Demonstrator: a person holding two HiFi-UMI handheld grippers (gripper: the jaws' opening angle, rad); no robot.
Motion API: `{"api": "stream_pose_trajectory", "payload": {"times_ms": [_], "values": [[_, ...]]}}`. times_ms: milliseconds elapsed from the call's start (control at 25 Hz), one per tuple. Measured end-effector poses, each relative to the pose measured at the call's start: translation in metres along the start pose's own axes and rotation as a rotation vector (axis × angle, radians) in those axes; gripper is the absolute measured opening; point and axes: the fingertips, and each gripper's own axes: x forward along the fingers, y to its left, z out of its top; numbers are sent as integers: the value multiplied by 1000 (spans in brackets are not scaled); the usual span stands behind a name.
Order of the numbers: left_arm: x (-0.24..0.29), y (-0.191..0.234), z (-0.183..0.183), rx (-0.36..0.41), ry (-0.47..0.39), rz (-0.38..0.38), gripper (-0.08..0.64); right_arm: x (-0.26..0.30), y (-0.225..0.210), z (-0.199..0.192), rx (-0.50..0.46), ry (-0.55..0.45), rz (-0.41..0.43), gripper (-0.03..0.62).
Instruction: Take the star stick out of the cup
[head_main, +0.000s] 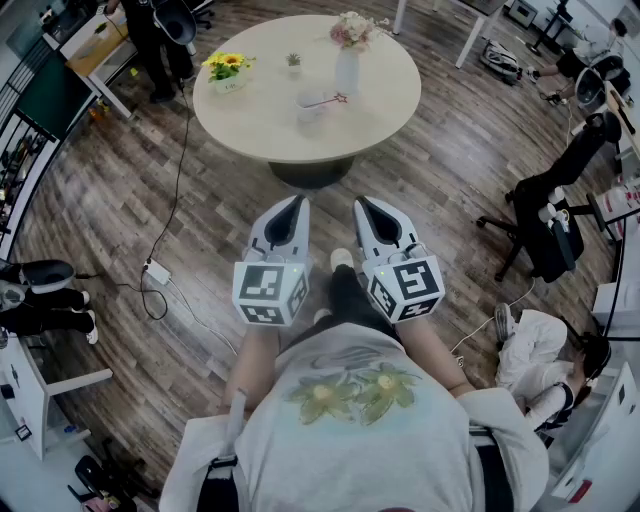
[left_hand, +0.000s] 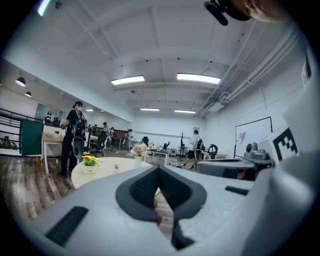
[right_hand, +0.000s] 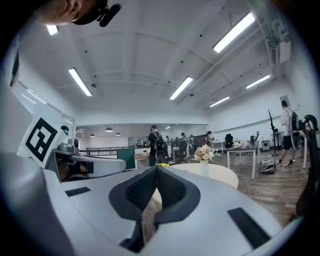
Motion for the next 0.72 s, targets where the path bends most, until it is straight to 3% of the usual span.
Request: {"api": "stream_pose_trajectory", "payload": {"times_ms": [720], "values": [[34,32,-4,3,21,5,3,47,-24,-7,25,17,-4,20]]}}
